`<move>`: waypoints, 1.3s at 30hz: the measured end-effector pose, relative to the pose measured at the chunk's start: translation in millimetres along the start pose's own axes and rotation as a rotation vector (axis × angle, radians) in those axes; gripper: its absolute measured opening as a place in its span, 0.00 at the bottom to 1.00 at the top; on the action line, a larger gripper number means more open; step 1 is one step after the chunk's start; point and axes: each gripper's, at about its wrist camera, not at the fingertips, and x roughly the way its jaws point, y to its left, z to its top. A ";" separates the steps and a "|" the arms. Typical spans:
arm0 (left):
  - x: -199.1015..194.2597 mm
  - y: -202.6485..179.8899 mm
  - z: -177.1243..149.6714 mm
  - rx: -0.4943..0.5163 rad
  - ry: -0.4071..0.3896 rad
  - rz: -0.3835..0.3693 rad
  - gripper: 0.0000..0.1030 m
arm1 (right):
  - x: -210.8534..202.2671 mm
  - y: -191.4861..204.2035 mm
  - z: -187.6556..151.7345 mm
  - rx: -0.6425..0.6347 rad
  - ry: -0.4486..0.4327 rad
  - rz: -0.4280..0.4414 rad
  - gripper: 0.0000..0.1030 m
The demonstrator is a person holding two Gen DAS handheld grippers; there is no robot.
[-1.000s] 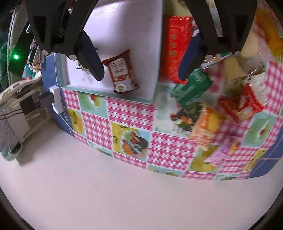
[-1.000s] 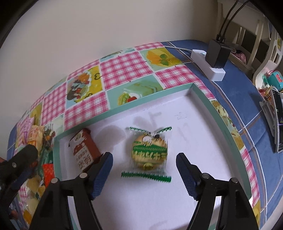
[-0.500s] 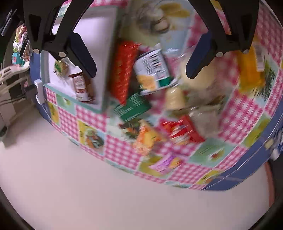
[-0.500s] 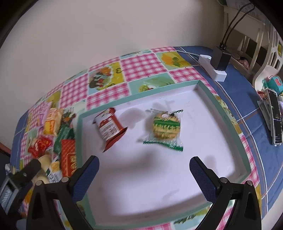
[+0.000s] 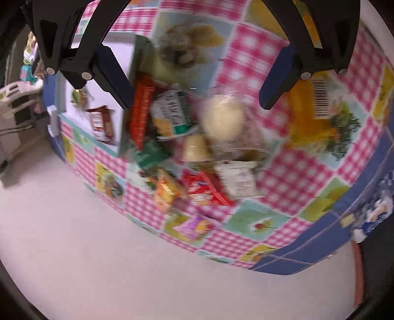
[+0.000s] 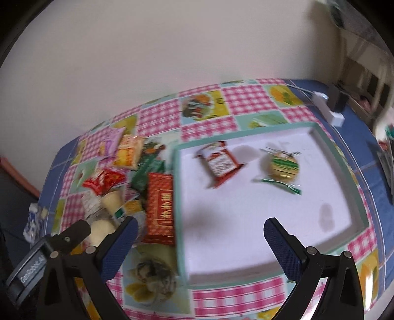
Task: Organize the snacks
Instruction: 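Move both grippers back over the snack pile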
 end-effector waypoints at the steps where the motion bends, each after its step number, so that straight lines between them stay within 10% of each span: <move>1: 0.2 6.2 0.8 -0.020 0.001 0.017 0.98 | 1.4 8.3 -1.2 -0.018 0.004 0.015 0.99; 25: 25.2 145.2 5.2 -0.444 0.120 0.129 0.89 | 73.1 149.2 -34.6 -0.276 0.166 0.244 0.58; 39: 42.0 143.9 10.6 -0.426 0.150 0.178 0.46 | 103.3 164.9 -41.8 -0.309 0.202 0.223 0.55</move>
